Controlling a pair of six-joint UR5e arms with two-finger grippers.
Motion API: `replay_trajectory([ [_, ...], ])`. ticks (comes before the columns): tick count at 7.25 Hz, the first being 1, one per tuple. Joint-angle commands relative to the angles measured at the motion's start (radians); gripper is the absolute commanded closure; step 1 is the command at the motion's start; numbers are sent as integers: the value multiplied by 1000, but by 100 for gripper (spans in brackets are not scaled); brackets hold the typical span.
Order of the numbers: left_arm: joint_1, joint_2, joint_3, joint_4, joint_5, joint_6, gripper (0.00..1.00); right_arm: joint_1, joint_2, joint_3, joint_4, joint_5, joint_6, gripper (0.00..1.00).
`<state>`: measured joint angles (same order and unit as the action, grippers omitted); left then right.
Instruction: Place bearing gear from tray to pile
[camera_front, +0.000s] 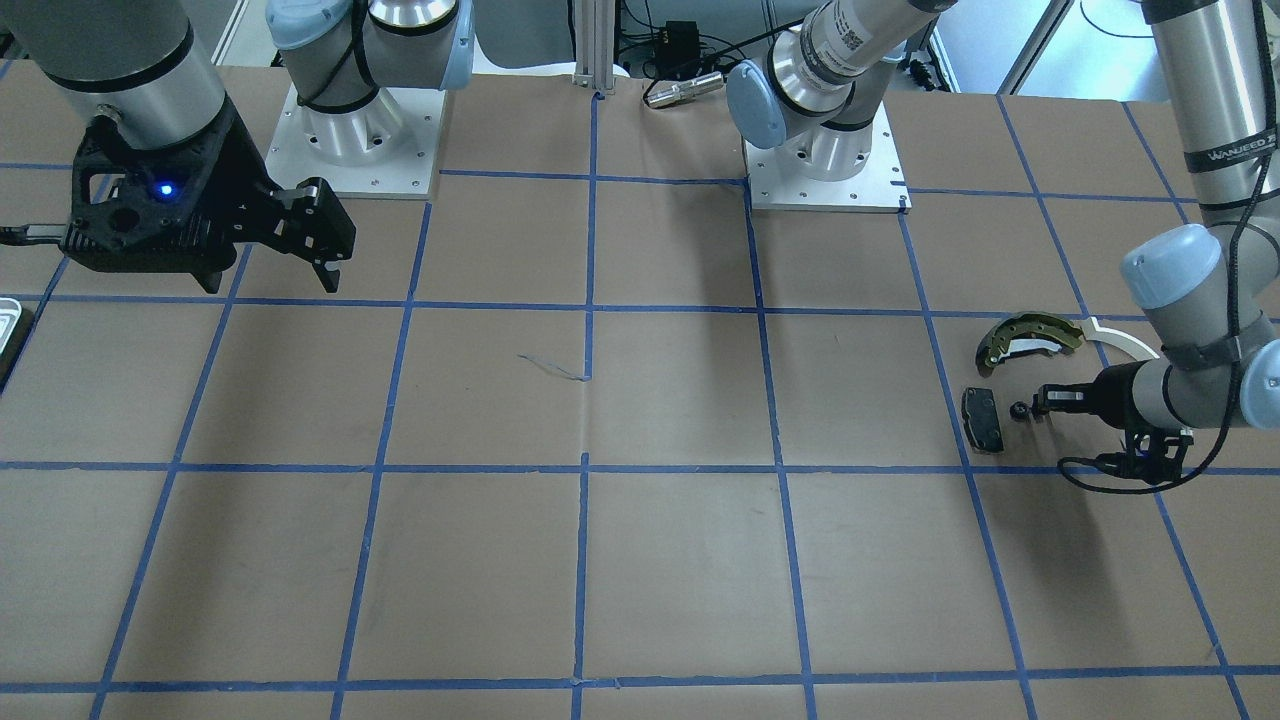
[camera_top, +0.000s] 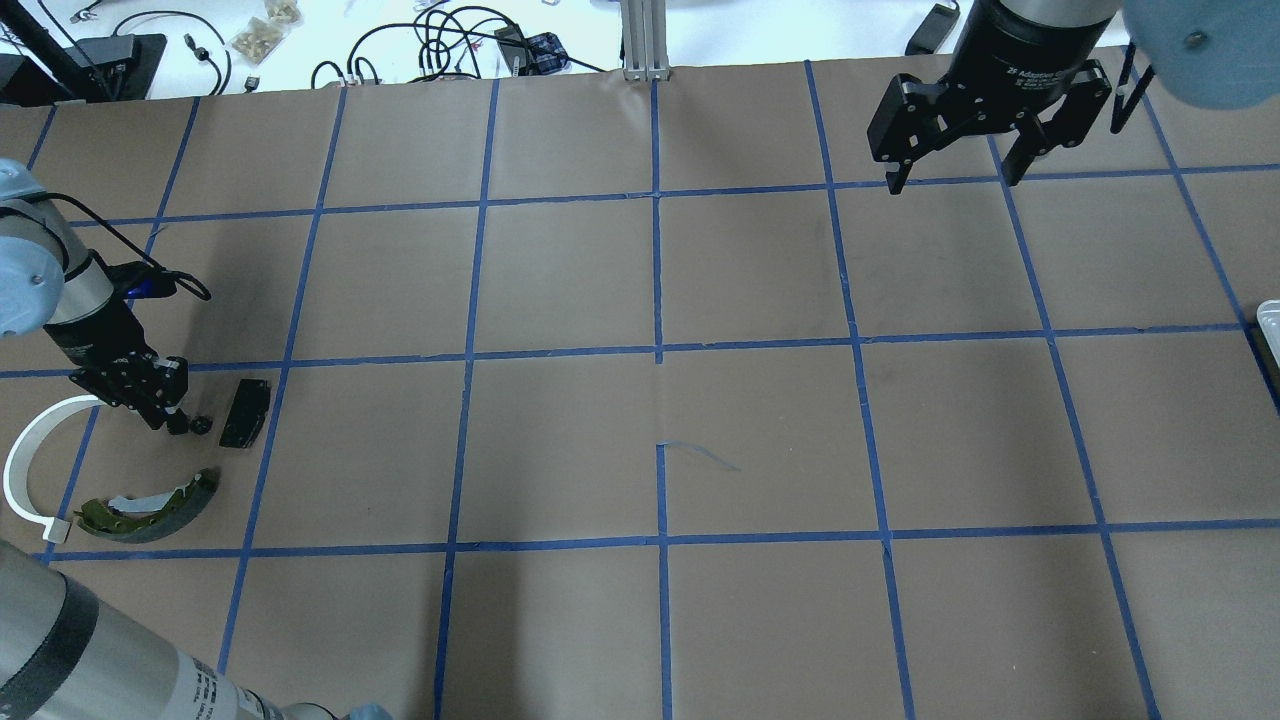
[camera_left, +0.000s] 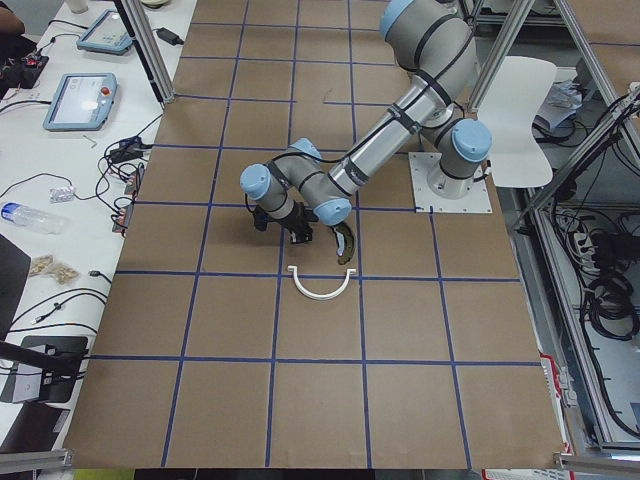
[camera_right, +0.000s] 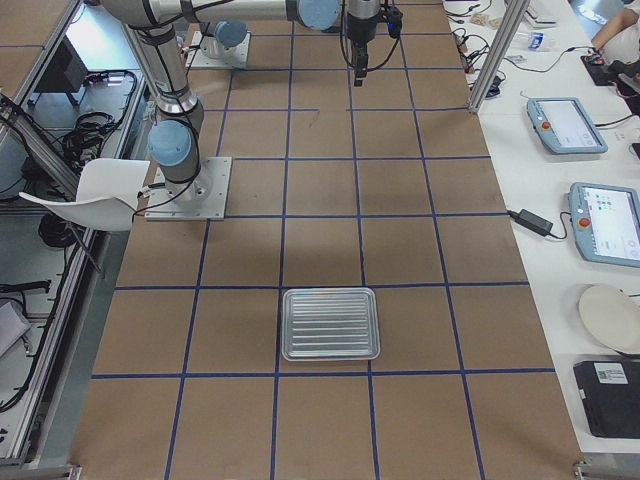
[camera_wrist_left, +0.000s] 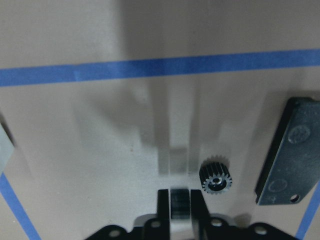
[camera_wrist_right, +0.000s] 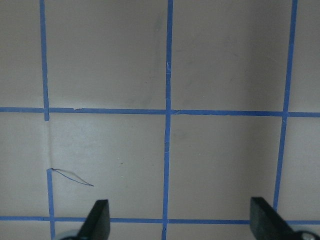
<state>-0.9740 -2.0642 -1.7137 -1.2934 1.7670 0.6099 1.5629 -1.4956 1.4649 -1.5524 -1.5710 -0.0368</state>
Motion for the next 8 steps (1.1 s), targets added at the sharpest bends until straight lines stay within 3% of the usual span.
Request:
replay_trajectory([
  [1, 0, -1, 2, 0, -3, 1, 41, -1, 0, 0, 0, 0, 0, 0],
  [3, -23, 39, 32, -20, -23, -7, 28, 0, 0, 0, 0, 0, 0, 0],
  [4, -47, 64, 93, -103, -79, -15, 20, 2, 0, 0, 0, 0, 0, 0],
  [5, -90, 90, 197, -224, -96, -89, 19, 2, 0, 0, 0, 0, 0, 0],
  [6, -157, 123, 288, -318, -118, -131, 13, 0, 0, 0, 0, 0, 0, 0],
  [7, -232, 153, 357, -343, -142, -153, 3, 2, 0, 0, 0, 0, 0, 0],
  [8, -324, 188, 385, -346, -139, -206, 0, 2, 0, 0, 0, -1, 0, 0],
])
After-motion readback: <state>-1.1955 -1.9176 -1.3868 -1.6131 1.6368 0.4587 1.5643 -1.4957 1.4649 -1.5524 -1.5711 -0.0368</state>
